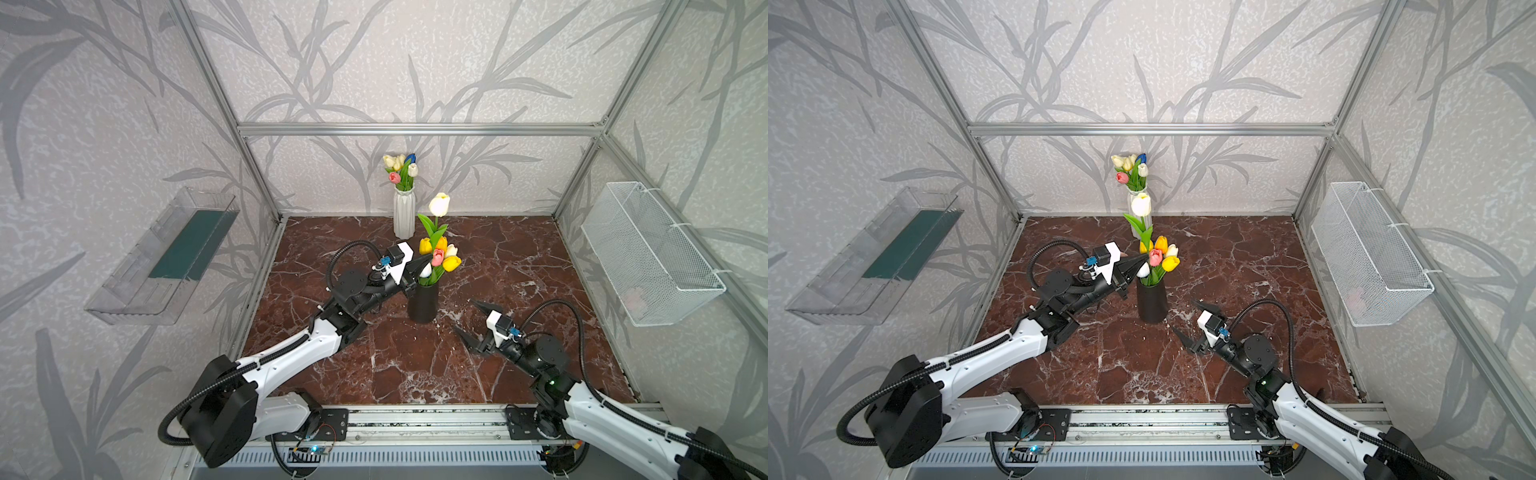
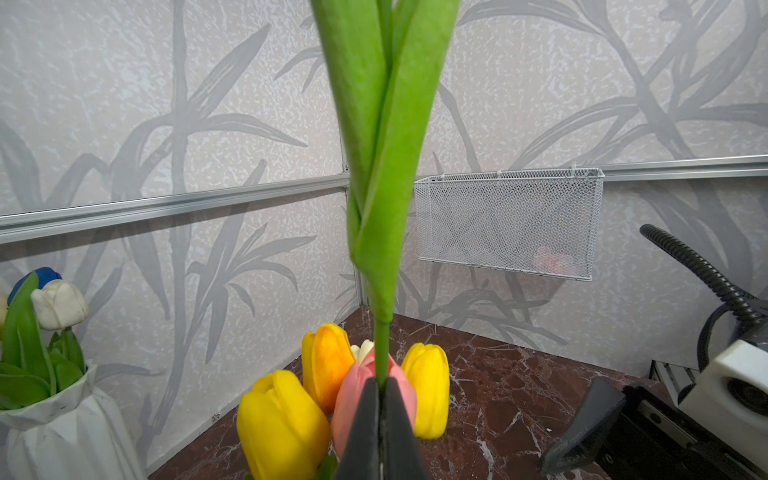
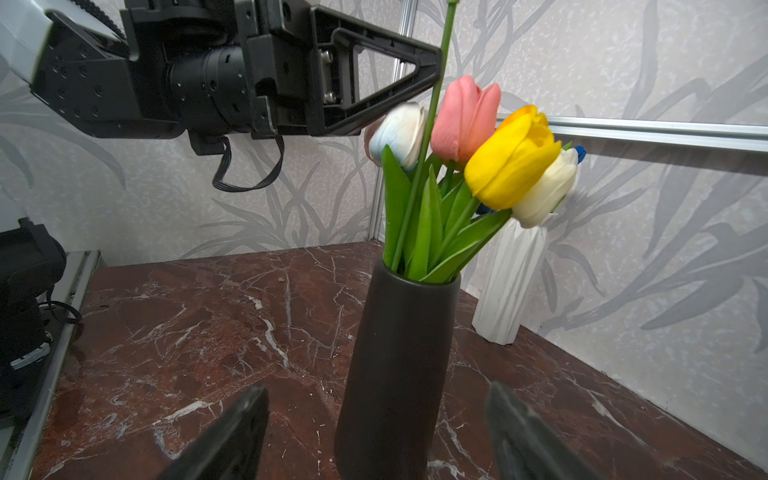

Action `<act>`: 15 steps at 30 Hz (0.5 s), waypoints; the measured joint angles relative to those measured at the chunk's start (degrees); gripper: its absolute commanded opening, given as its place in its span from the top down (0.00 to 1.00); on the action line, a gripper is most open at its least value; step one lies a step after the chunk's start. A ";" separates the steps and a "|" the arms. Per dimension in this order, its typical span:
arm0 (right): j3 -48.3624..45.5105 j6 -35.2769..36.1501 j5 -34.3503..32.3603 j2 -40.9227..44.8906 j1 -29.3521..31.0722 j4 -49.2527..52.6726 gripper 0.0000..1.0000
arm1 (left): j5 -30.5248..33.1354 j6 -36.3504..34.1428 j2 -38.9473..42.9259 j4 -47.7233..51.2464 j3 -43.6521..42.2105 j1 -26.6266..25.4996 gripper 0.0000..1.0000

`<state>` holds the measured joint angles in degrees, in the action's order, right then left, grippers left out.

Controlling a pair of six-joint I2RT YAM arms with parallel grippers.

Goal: Arrange the flowers into the vase

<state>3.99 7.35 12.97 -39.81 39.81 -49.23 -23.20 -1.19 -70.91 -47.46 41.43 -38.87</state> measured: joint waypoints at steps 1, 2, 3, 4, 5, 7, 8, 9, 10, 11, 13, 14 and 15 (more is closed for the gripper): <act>0.00 0.00 0.02 0.00 0.00 0.00 0.17 | -0.02 -0.28 -0.02 0.02 0.00 -0.13 1.00; 0.00 0.02 0.02 0.00 0.00 0.00 0.17 | 0.00 -0.50 -0.04 0.07 0.04 -0.35 1.00; 0.00 0.02 0.04 0.00 0.00 0.02 0.17 | 0.00 -0.72 -0.13 0.09 0.11 -0.50 1.00; 0.00 0.02 0.07 0.00 0.00 0.02 0.17 | 0.02 -0.90 -0.22 0.09 0.11 -0.72 1.00; 0.00 0.00 0.09 0.00 0.00 0.00 0.17 | 0.02 -1.07 -0.26 0.11 0.11 -0.81 1.00; 0.00 0.02 0.09 0.00 0.00 0.02 0.17 | 0.09 -1.51 -0.26 0.37 0.31 -1.01 1.00; 0.00 0.02 0.11 -0.02 0.00 0.00 0.17 | 0.11 -1.68 -0.26 0.61 0.55 -1.07 1.00; 0.00 0.00 0.11 -0.02 0.00 0.02 0.17 | 0.11 -1.84 -0.26 0.92 0.85 -1.07 1.00; 0.00 0.02 0.13 -0.02 0.00 0.02 0.17 | 0.07 -1.90 -0.24 1.29 1.25 -1.09 1.00; 0.00 0.02 0.13 -0.02 0.00 0.02 0.17 | 0.04 -1.92 -0.22 1.79 1.64 -1.11 1.00; 0.00 0.00 0.13 0.00 0.00 0.02 0.17 | -0.02 -2.23 -0.11 2.54 2.23 -1.14 1.00; 0.00 0.02 0.13 0.00 0.00 0.02 0.17 | -0.02 -2.38 -0.09 2.89 2.43 -1.16 1.00; 0.00 0.02 0.13 0.00 0.00 0.02 0.17 | 0.09 -2.75 -0.07 3.26 2.56 -1.16 1.00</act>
<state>3.99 7.38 13.10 -39.81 39.81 -49.21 -23.11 -3.95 -70.98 -44.21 43.99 -40.03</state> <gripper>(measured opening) 0.830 0.048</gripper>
